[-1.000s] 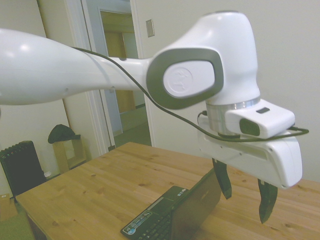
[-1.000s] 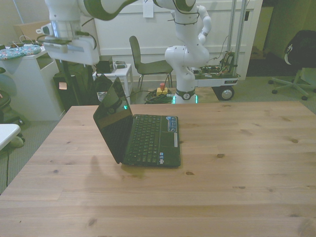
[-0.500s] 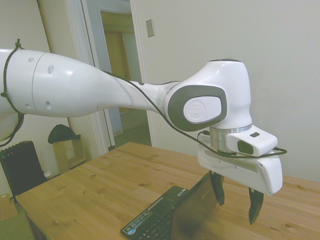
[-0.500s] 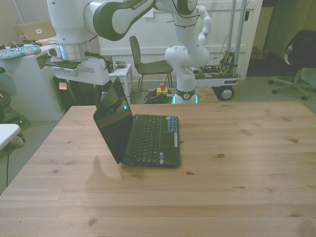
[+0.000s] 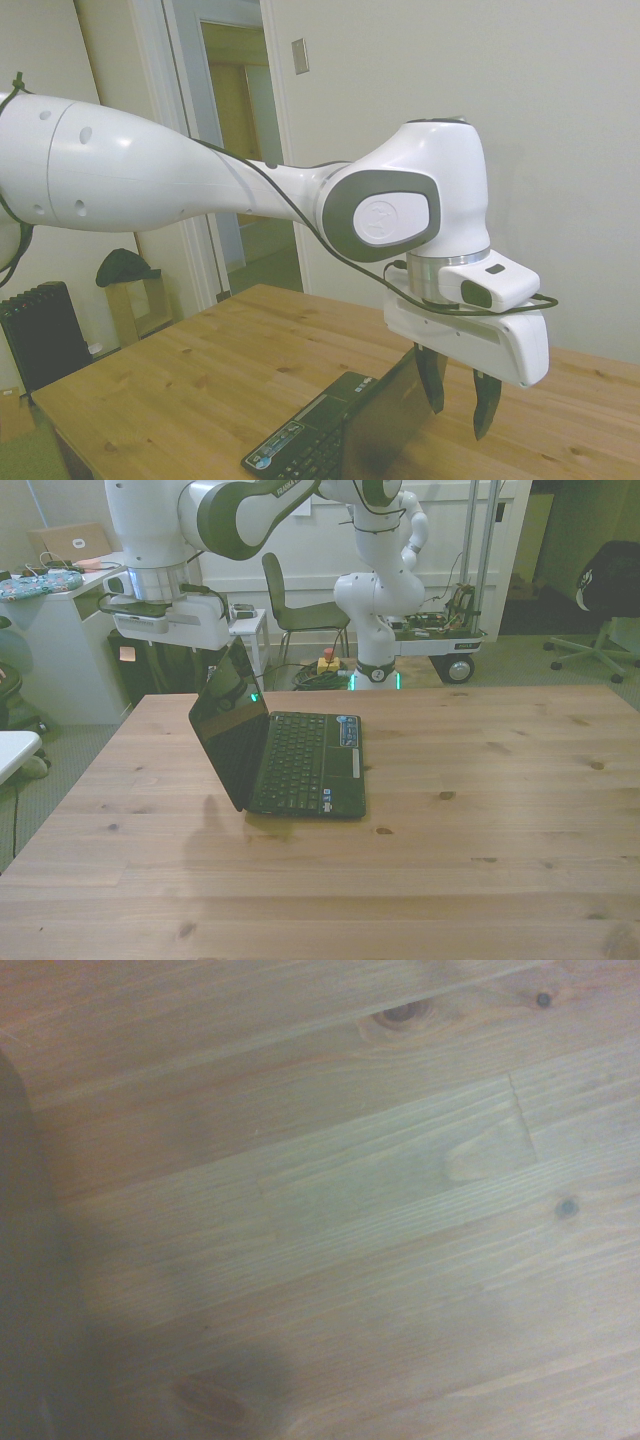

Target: Close the laptop

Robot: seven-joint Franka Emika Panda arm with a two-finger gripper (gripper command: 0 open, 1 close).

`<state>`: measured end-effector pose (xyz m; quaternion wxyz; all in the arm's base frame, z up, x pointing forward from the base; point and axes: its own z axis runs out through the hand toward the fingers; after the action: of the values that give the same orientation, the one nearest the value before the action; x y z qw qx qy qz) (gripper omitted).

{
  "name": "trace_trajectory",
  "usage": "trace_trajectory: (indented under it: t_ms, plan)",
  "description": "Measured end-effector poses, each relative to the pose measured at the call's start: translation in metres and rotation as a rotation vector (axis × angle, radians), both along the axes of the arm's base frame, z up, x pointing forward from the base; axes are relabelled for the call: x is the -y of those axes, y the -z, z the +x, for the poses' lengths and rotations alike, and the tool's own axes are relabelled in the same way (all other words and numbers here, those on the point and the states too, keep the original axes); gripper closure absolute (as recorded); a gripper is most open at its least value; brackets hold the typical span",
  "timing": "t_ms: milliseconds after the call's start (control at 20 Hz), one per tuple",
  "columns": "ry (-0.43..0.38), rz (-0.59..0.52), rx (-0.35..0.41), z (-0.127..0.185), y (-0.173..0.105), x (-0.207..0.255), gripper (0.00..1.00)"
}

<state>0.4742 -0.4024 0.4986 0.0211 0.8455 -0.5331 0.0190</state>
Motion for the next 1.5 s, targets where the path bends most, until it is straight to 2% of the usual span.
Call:
trace_trajectory:
  t_ms: [400, 800, 1200, 1500]
  plan:
    - [-0.010, 0.000, 0.005, 0.000, -0.004, -0.006, 1.00]
    - [-0.043, 0.001, 0.020, 0.007, -0.005, -0.031, 1.00]
    - [-0.079, -0.011, 0.029, 0.021, -0.009, -0.084, 1.00]
    - [-0.118, -0.009, 0.025, 0.052, 0.004, -0.160, 1.00]
